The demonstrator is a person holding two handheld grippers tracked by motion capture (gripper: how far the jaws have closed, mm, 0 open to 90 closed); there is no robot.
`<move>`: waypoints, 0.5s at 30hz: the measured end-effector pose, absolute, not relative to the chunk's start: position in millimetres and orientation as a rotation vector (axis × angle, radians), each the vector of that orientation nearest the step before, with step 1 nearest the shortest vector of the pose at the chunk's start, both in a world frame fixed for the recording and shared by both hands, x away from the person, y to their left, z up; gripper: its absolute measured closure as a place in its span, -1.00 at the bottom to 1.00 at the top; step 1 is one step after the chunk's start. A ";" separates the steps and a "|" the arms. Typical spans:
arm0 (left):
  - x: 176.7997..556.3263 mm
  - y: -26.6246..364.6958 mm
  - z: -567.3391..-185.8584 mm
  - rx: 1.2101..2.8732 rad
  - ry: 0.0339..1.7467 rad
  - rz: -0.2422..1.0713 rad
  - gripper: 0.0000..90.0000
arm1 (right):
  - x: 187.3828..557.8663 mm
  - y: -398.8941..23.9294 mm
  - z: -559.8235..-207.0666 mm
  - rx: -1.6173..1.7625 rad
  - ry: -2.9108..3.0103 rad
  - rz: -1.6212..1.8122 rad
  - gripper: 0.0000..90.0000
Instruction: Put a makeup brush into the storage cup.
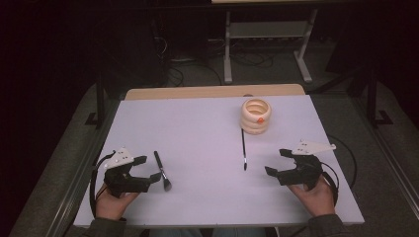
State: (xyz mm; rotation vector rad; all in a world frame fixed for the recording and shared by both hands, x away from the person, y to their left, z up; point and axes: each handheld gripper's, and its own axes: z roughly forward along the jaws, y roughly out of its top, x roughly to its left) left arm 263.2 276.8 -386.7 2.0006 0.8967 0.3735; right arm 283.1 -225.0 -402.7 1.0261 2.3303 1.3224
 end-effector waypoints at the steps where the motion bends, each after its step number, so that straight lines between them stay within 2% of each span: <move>1: 263.5 277.2 -387.0 2.004 0.896 0.372 -0.62 | 283.6 -225.6 -403.1 1.023 2.329 1.325 -0.68; 15: 263.6 278.7 -387.0 1.999 0.899 0.367 -0.62 | 284.2 -222.6 -403.0 1.040 2.334 1.321 -0.68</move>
